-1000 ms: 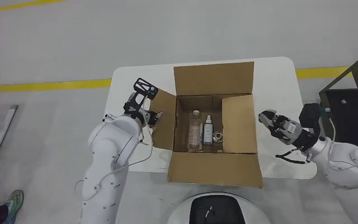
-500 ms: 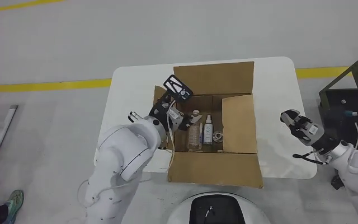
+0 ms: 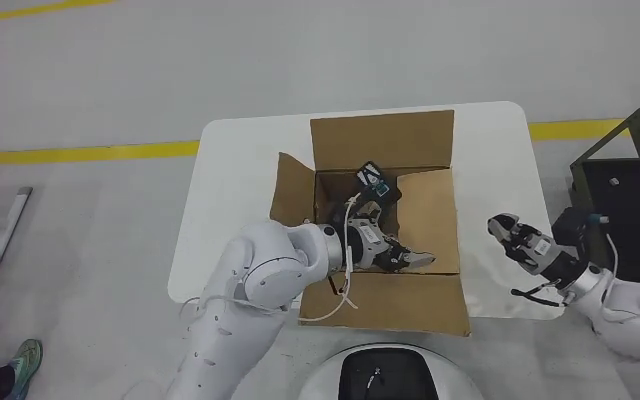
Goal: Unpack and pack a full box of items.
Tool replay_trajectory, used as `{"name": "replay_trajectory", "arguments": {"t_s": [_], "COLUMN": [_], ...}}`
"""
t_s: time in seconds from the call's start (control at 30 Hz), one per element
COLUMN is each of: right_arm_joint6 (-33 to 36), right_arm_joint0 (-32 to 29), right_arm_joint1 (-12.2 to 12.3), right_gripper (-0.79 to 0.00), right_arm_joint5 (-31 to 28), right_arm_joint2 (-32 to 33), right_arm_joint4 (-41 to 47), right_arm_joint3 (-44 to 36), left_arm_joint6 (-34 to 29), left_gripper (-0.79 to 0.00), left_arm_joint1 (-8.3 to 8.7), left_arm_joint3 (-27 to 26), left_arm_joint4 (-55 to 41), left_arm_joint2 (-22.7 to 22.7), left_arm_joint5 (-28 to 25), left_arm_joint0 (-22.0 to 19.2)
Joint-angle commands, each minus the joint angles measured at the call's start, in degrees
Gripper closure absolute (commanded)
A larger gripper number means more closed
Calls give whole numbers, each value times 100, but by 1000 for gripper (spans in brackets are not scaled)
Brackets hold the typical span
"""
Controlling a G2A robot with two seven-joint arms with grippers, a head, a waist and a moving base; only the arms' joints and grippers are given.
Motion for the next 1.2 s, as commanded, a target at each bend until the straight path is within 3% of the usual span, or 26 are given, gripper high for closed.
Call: {"name": "replay_trajectory", "arguments": {"t_s": [0.0,0.2,0.33,0.63,0.77,1.17], "right_arm_joint6": [-28,-56,-16,-29,-44,-106], "right_arm_joint0": [-2,-38,44,245,251,191], "right_arm_joint1": [-4,-21,-38,-91,-105,-118], "right_gripper": [0,0,0,0,0,0], "right_arm_joint5": [5,-27,-30,23,-13,-64], "right_arm_joint2": [-8,-111,-269,-680,-785,-832], "right_arm_joint4": [-51,-147,-255,-509,-557,-648], "right_arm_joint3": [1,4,53,171,196,212], "left_arm_joint6": [3,3,253,956,1236,1920], "left_gripper": [-785,-785,-785,-785,-785,-785], "left_arm_joint1": [0,0,9,-173,-240,-323], "left_arm_joint3": [-3,-3,225,1291,1889,2771], "left_arm_joint4": [8,8,-327,-1481,-1387,-1648], "left_arm_joint2": [-1,-1,-66,497,723,745], "left_arm_joint5": [-1,-1,197,437,252,230], "left_arm_joint0": [2,2,236,71,-119,-181]}}
